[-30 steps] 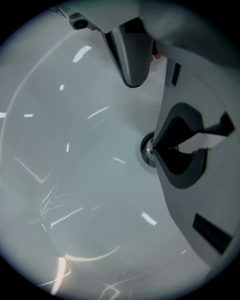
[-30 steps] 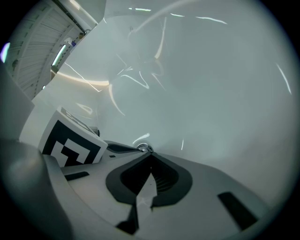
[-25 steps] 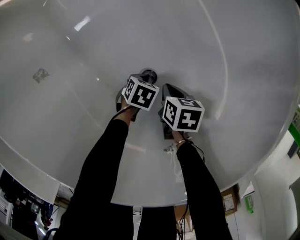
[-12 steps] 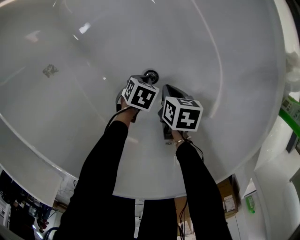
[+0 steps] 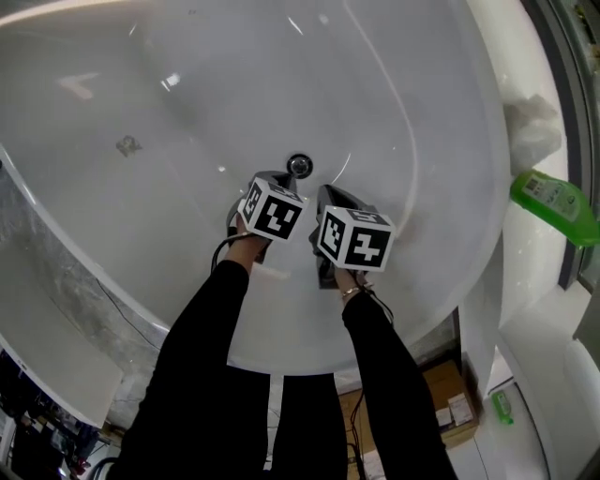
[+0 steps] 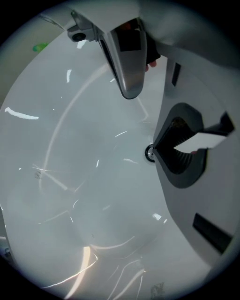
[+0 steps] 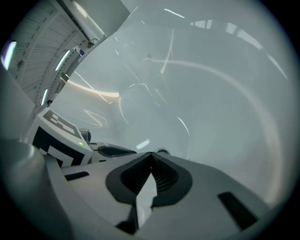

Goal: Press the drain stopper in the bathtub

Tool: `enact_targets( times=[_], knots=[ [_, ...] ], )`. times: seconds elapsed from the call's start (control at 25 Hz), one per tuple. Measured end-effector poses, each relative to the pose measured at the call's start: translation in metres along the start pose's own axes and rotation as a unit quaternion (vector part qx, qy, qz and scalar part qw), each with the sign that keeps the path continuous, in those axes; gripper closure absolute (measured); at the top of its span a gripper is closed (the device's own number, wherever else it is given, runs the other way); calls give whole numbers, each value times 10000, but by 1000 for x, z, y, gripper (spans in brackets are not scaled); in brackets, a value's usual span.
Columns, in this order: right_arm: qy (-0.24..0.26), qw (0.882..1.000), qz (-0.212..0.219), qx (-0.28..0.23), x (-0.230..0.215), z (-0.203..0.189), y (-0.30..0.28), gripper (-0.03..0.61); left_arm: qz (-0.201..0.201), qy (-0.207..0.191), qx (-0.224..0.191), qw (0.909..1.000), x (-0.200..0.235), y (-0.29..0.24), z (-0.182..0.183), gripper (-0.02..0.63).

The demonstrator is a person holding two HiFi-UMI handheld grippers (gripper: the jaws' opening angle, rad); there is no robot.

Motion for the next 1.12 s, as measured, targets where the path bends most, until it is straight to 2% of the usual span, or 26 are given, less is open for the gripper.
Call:
enact_targets(
  times=[0.44, 1.12],
  knots=[
    [147, 9998, -47, -160, 21, 15, 37, 577, 18, 19, -333, 9994, -1, 49, 31, 607],
    [28, 9988, -163, -468, 52, 24, 103, 577, -132, -57, -830, 9964, -26, 128, 69, 607]
  ],
)
Point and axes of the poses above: the fingertips, and each gripper's own axes: y backward along the fingers, x to its left, z out of its top, the point moved 1 cm from there along y, backward along the fingers, and after that the axes turned 15 degrees about -x, right-handed, at the moved point
